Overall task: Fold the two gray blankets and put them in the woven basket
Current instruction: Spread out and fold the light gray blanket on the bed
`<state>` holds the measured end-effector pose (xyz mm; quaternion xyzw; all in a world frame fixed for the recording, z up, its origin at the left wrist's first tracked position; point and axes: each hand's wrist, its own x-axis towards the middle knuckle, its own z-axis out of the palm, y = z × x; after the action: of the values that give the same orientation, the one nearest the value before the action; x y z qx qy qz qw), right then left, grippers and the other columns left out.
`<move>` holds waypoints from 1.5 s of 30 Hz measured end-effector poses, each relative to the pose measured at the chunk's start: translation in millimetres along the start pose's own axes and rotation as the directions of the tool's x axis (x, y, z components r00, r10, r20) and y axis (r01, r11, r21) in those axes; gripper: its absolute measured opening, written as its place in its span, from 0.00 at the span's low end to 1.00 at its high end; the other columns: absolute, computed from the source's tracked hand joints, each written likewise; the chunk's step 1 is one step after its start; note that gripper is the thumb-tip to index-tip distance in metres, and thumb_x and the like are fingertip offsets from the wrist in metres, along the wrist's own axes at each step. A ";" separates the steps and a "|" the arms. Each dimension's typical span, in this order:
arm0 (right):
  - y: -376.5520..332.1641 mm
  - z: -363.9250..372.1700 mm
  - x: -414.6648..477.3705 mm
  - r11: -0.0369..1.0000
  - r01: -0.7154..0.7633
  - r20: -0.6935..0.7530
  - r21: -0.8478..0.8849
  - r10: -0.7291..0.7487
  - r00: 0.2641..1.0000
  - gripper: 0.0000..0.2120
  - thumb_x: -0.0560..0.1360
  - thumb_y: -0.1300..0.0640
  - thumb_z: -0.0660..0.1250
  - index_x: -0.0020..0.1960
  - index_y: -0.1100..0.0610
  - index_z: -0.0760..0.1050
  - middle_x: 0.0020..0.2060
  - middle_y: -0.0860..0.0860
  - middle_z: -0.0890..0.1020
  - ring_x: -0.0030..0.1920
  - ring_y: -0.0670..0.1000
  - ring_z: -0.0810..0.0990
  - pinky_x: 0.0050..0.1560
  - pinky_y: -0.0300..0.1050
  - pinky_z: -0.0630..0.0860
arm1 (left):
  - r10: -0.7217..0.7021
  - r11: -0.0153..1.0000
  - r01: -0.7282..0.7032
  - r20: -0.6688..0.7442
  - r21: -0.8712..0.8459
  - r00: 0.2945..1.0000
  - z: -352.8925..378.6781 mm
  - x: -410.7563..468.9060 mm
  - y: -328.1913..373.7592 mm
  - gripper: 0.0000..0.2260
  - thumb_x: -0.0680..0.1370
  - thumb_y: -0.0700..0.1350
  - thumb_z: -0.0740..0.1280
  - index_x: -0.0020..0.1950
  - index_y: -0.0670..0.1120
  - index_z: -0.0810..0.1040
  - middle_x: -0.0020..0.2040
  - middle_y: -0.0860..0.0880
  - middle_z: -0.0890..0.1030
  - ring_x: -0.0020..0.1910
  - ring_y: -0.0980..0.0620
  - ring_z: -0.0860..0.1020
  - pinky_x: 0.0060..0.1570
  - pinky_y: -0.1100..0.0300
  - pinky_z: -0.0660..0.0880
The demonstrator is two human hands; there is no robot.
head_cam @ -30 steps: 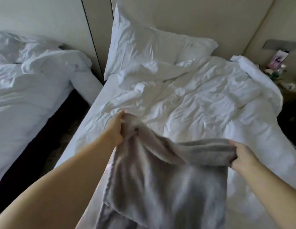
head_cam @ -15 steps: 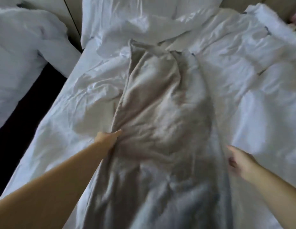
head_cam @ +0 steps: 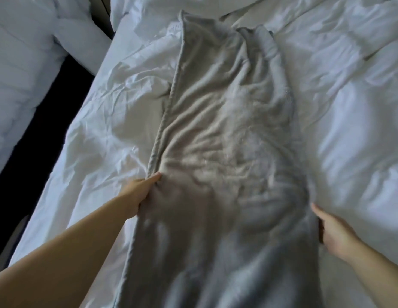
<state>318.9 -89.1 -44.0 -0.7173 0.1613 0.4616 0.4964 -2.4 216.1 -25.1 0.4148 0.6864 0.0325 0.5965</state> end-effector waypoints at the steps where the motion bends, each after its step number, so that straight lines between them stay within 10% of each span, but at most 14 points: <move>1: 16.5 -1.7 -9.4 0.999 -0.042 0.029 -0.015 0.042 0.999 0.12 0.78 0.52 0.63 0.48 0.59 0.79 0.34 0.52 0.86 0.32 0.50 0.85 0.30 0.42 0.81 | 0.002 0.999 -0.003 0.015 0.041 1.000 -2.3 -6.7 -11.2 0.16 0.70 0.57 0.73 0.43 0.44 0.81 0.34 0.46 0.85 0.32 0.47 0.83 0.30 0.59 0.79; 11: 187.1 -40.9 -104.6 0.983 -0.123 -0.131 -0.139 0.104 0.986 0.20 0.72 0.64 0.71 0.63 0.69 0.74 0.58 0.60 0.79 0.60 0.58 0.77 0.65 0.55 0.69 | 0.000 0.970 -0.006 0.023 0.242 1.000 -32.8 -111.0 -155.1 0.15 0.71 0.52 0.74 0.46 0.41 0.83 0.33 0.48 0.84 0.31 0.51 0.82 0.32 0.62 0.77; 15: 212.9 -53.7 -146.6 0.902 -0.123 -0.206 -0.415 0.038 0.978 0.13 0.70 0.60 0.76 0.41 0.71 0.80 0.46 0.65 0.82 0.54 0.60 0.81 0.57 0.51 0.74 | 0.040 0.761 -0.044 0.021 0.648 0.999 -39.8 -153.7 -209.8 0.17 0.76 0.56 0.67 0.46 0.41 0.80 0.44 0.44 0.83 0.47 0.44 0.81 0.41 0.58 0.73; 19: 146.3 -49.7 -170.6 0.755 0.062 -0.192 -0.653 -0.244 0.950 0.21 0.75 0.52 0.69 0.48 0.73 0.78 0.44 0.65 0.82 0.50 0.63 0.81 0.43 0.48 0.71 | 0.218 0.853 -0.154 -0.072 0.499 0.973 -50.1 -163.4 -148.3 0.16 0.76 0.53 0.68 0.46 0.39 0.80 0.46 0.39 0.81 0.48 0.42 0.79 0.41 0.56 0.70; 23: 53.1 -41.8 -161.6 0.856 0.309 -0.227 -0.414 -0.425 0.876 0.26 0.75 0.44 0.67 0.59 0.66 0.76 0.53 0.63 0.80 0.53 0.61 0.80 0.53 0.54 0.76 | 0.432 0.895 -0.385 -0.216 0.226 0.876 -57.9 -156.4 -62.7 0.25 0.74 0.58 0.69 0.62 0.41 0.76 0.52 0.43 0.79 0.47 0.45 0.77 0.43 0.56 0.71; 28: 46.6 -45.4 -153.1 0.840 0.282 -0.082 -0.463 -0.358 0.930 0.27 0.75 0.41 0.66 0.62 0.61 0.75 0.58 0.58 0.79 0.56 0.55 0.77 0.56 0.50 0.70 | 0.272 0.929 -0.231 -0.111 0.291 0.956 -66.1 -149.0 -82.0 0.39 0.70 0.62 0.72 0.73 0.41 0.65 0.40 0.46 0.76 0.34 0.51 0.75 0.32 0.64 0.70; 32: 162.2 -79.1 -162.8 0.813 0.062 -0.147 -0.579 -0.179 0.973 0.18 0.75 0.45 0.69 0.52 0.61 0.78 0.43 0.55 0.78 0.43 0.58 0.79 0.43 0.44 0.69 | 0.084 0.872 -0.040 -0.069 0.487 0.994 -48.1 -151.9 -210.5 0.33 0.69 0.60 0.74 0.64 0.39 0.74 0.50 0.45 0.80 0.45 0.46 0.78 0.49 0.55 0.74; 38: 321.3 -114.6 -216.2 0.894 -0.070 -0.253 -0.442 -0.049 0.966 0.14 0.72 0.58 0.73 0.52 0.67 0.78 0.45 0.62 0.83 0.43 0.57 0.80 0.52 0.54 0.77 | 0.094 0.812 0.000 -0.129 0.584 0.987 -55.2 -203.9 -339.5 0.18 0.72 0.59 0.70 0.49 0.46 0.76 0.47 0.44 0.82 0.46 0.42 0.79 0.41 0.57 0.71; 45: 365.9 -141.1 -283.3 0.900 -0.300 -0.042 -0.317 0.303 0.952 0.15 0.66 0.62 0.76 0.49 0.68 0.81 0.43 0.64 0.85 0.47 0.62 0.83 0.58 0.59 0.76 | -0.131 0.903 0.180 -0.150 0.389 0.980 -83.2 -267.5 -386.5 0.15 0.72 0.54 0.72 0.40 0.42 0.80 0.34 0.46 0.80 0.33 0.48 0.77 0.30 0.60 0.68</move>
<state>-10.4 -441.3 -5.7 -0.7526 0.1915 0.5558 0.2969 -292.8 -161.8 2.1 0.4692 0.7440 -0.1316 0.4571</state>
